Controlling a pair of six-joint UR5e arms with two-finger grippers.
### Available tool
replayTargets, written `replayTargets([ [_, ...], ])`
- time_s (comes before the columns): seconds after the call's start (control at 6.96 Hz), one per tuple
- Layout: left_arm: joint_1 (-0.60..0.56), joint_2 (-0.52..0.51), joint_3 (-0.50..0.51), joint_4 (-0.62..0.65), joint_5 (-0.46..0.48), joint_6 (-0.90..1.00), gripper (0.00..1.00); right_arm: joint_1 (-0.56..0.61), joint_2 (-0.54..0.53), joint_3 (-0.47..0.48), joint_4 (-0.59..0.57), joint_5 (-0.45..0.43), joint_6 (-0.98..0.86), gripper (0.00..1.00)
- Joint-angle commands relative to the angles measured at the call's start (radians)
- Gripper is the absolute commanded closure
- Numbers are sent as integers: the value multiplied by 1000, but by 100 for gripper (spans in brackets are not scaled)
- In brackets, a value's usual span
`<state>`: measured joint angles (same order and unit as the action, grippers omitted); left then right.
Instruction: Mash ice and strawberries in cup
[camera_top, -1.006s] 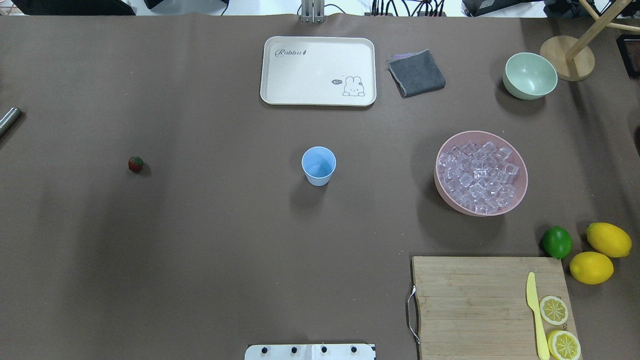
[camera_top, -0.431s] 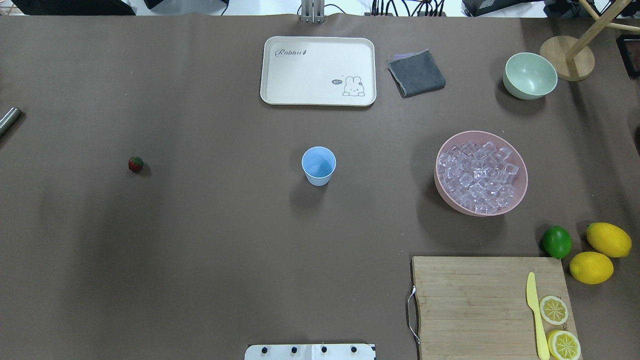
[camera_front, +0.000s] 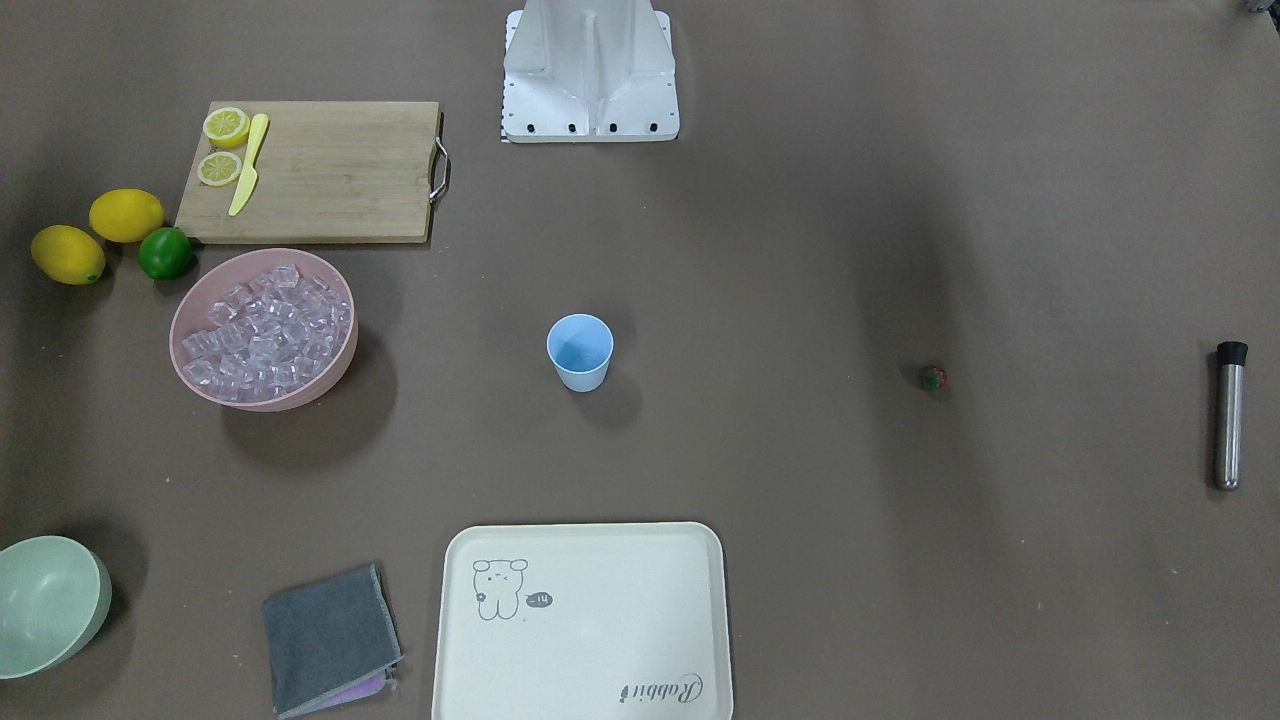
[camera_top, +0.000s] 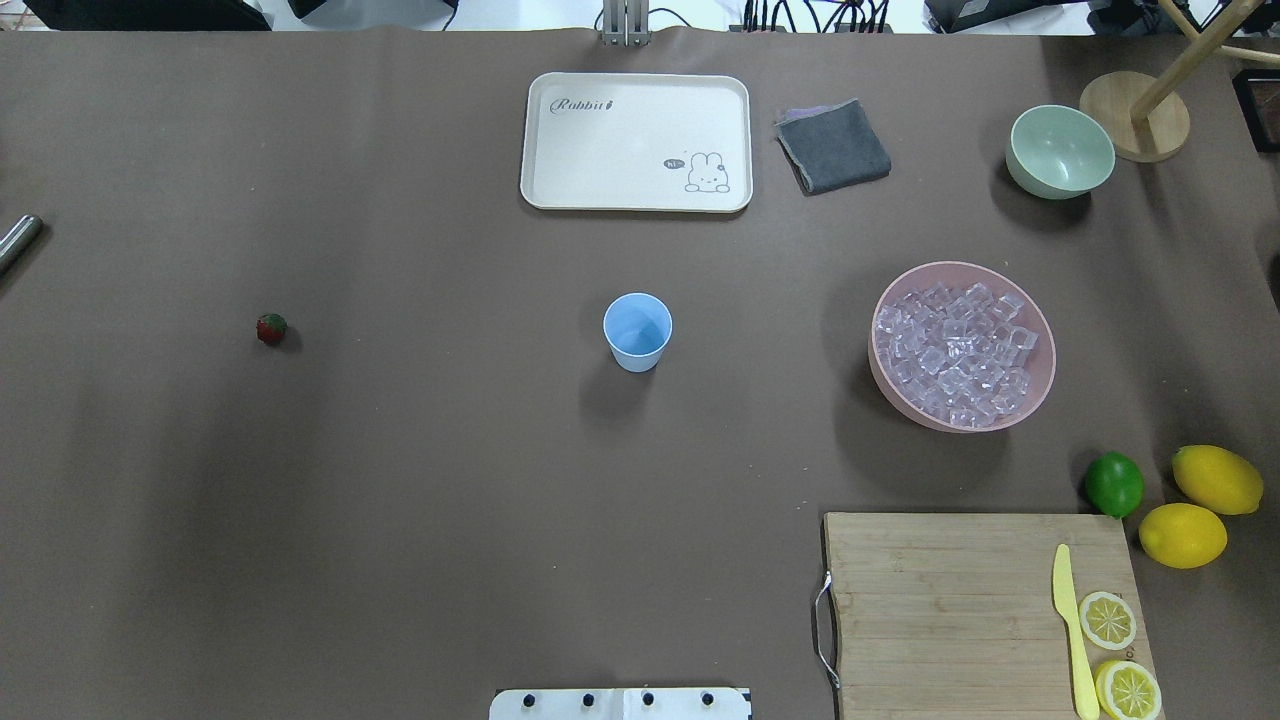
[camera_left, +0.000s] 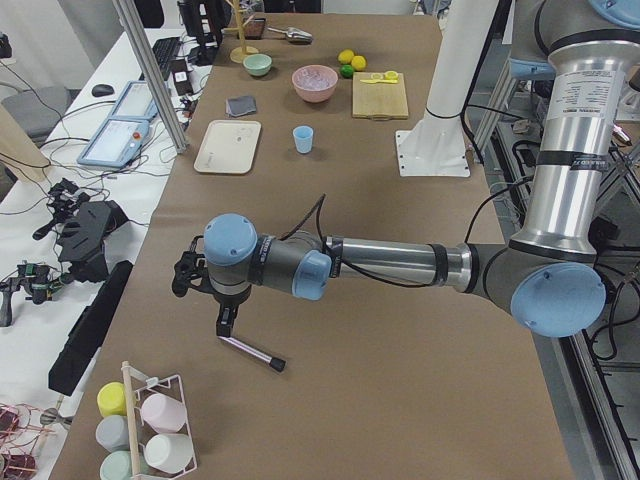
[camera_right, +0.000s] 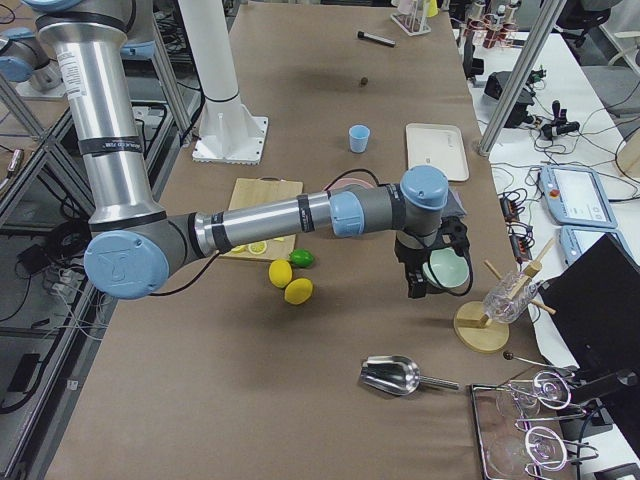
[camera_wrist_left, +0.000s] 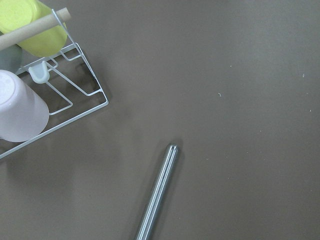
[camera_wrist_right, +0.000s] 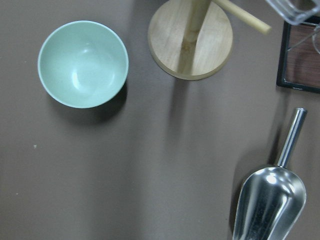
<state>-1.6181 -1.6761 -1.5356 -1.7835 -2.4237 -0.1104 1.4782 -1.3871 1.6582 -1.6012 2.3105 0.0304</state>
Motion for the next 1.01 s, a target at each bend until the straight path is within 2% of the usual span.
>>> replayTargets([
  [0.0, 0, 19, -26, 1, 0, 0, 2, -108, -1, 110, 0, -3, 102, 0],
  [0.14, 0, 19, -26, -1, 0, 0, 2, -158, -6, 147, 3, -8, 237, 0],
  [0.29, 0, 19, -28, -1, -2, 0, 2, -198, -33, 196, 7, -16, 261, 0],
  [0.43, 0, 21, -31, -1, -6, -2, 2, -269, -32, 228, 15, -57, 263, 0],
  [0.72, 0, 19, -34, -1, -9, -5, 2, -422, -6, 264, 70, -153, 542, 0],
  [0.86, 0, 19, -35, -1, -6, -6, 2, -487, -4, 264, 90, -184, 607, 1],
])
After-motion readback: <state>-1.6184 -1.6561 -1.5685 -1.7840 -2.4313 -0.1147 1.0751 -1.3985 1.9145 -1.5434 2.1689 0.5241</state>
